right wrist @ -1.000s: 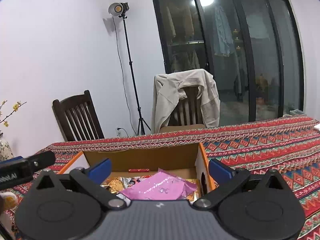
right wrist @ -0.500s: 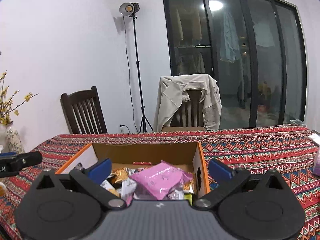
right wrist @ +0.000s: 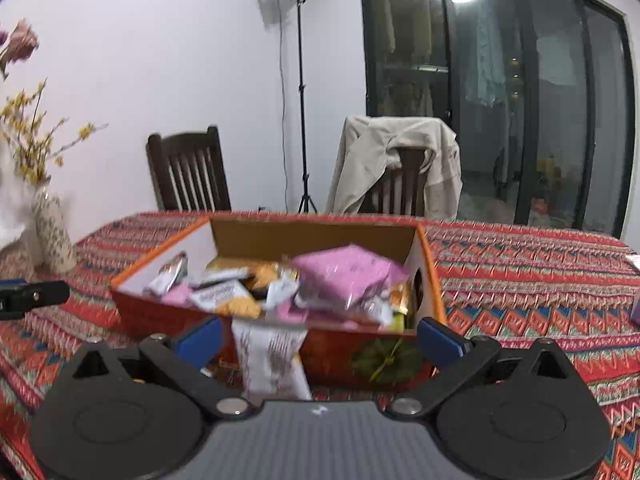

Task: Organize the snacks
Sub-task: 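Move both tools back toward the remaining packets on the table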

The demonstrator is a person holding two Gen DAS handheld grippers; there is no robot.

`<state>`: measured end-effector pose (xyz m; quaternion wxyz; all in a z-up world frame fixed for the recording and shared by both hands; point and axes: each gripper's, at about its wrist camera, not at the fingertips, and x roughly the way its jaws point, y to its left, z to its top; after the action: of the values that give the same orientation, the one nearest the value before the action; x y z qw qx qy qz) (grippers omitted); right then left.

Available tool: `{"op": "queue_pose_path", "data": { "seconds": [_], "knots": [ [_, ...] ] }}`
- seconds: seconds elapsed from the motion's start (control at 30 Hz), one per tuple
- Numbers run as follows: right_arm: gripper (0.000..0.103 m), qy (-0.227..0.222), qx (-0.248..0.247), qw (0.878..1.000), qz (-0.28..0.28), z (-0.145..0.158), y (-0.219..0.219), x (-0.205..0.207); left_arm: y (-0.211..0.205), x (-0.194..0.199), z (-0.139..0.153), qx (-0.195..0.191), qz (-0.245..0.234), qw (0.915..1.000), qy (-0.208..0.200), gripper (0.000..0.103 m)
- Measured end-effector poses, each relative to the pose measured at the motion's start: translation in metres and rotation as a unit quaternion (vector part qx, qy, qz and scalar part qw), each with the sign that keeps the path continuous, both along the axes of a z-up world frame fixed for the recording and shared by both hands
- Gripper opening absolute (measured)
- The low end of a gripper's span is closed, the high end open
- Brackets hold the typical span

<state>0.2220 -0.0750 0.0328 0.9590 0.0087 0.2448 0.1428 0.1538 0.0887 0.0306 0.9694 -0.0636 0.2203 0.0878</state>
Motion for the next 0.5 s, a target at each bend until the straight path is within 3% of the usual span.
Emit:
{"op": "queue_pose_path", "data": {
  "seconds": [0.27, 0.5],
  "knots": [
    [0.103, 0.019, 0.001, 1.0, 0.016, -0.022, 0.009, -0.001, -0.003, 0.001, -0.019, 0.014, -0.001, 0.9999, -0.005, 0.103],
    [0.103, 0.011, 0.0, 1.0, 0.025, -0.029, 0.015, -0.001, 0.001, 0.0, -0.023, 0.004, -0.001, 1.0, -0.008, 0.103]
  ]
}}
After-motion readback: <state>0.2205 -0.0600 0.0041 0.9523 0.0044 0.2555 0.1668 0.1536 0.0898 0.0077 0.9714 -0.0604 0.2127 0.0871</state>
